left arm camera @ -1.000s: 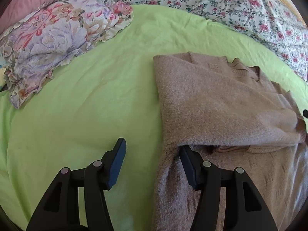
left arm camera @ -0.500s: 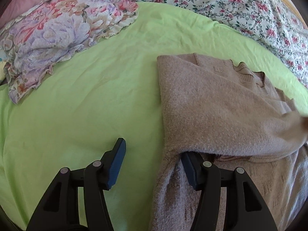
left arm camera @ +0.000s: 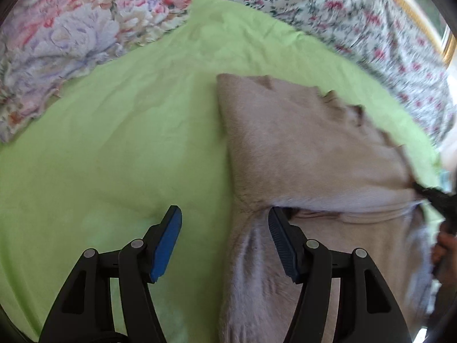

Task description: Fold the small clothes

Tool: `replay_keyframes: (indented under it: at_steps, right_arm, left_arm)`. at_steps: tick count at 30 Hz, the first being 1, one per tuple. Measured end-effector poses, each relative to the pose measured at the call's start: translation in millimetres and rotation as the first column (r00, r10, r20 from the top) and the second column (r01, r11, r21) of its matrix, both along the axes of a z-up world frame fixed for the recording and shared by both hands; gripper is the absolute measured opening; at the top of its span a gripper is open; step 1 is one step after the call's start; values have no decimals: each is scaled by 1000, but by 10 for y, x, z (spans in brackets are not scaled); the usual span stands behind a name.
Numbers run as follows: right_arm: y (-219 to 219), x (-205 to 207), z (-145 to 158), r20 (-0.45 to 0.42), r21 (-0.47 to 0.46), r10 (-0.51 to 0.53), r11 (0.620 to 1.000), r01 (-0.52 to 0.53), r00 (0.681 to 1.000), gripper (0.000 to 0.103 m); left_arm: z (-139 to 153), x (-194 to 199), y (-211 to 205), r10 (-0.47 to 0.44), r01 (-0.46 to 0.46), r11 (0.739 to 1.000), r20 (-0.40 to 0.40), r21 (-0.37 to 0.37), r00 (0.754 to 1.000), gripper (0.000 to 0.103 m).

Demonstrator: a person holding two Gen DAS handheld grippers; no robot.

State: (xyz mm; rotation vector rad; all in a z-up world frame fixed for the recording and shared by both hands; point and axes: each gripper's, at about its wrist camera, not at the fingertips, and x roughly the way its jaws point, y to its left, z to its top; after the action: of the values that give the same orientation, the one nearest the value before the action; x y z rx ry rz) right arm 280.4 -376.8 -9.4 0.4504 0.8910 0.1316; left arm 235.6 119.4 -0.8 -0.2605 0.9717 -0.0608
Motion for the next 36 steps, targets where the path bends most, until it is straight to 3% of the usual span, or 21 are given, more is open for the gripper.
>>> replay_keyframes:
  at_steps: [2,3,5,8,11,12,14,15,18,20,23,27,30,36]
  right_arm:
    - [-35,-73,58,14,4,-31,999,31,999,18]
    - [-47,-117,99,30,7,-47,999,47,998,29]
    - [-59,-237,212,86,16,-86,996,85,993,42]
    - [46,-334,287,122,44,-57,998,52,991,43]
    - [260,-352,284,120,38,29,999,-34,992,43]
    - [334,-342,261,114,29,56,998,-60,992,43]
    - [443,-281,204,97,22,94,995,-96,991,43]
    - [478,-244,181,86,22,105,994,-107,991,43]
    - [545,-140,98,45,-22,114,993,-113,992,43]
    - [485,-30,-54,-10,-67,63,996,-64,998,42]
    - [341,-33,-93,-1,43,17,999,-17,1000,41]
    - [287,-291,129,37,39,-8,999,6,999,43]
    - [239,-567,258,63,58,10,998,-13,998,45]
    - [304,-1215,340,80,61,63,996,-68,995,52]
  left_arm:
    - [50,75,141,16,-16,997,8,-79,1000,72]
    - [52,123,179,24,-24,995,5,-97,1000,76]
    - [10,325,240,33,-35,991,-14,-132,999,76]
    - [-146,679,217,21,-33,985,-76,-171,997,76]
    - [-143,891,86,-6,-2,989,-54,-145,998,74]
    - [-143,941,36,-20,14,990,-47,-137,999,57]
    - [-171,1017,-64,-49,44,992,-40,-120,998,12]
    - [-167,1020,-91,-38,35,994,-33,-108,999,10]
    - [-100,955,-89,-9,11,998,25,-63,1000,8]
    - [-134,926,-68,14,-13,999,21,-38,1000,8]
    - [-137,905,0,38,-37,998,20,-47,999,8]
    - [31,735,1,26,-25,999,22,-34,999,9]
    - [184,411,-51,-13,13,1000,36,-6,999,9]
    - [198,-487,-101,-91,91,994,7,-63,996,18]
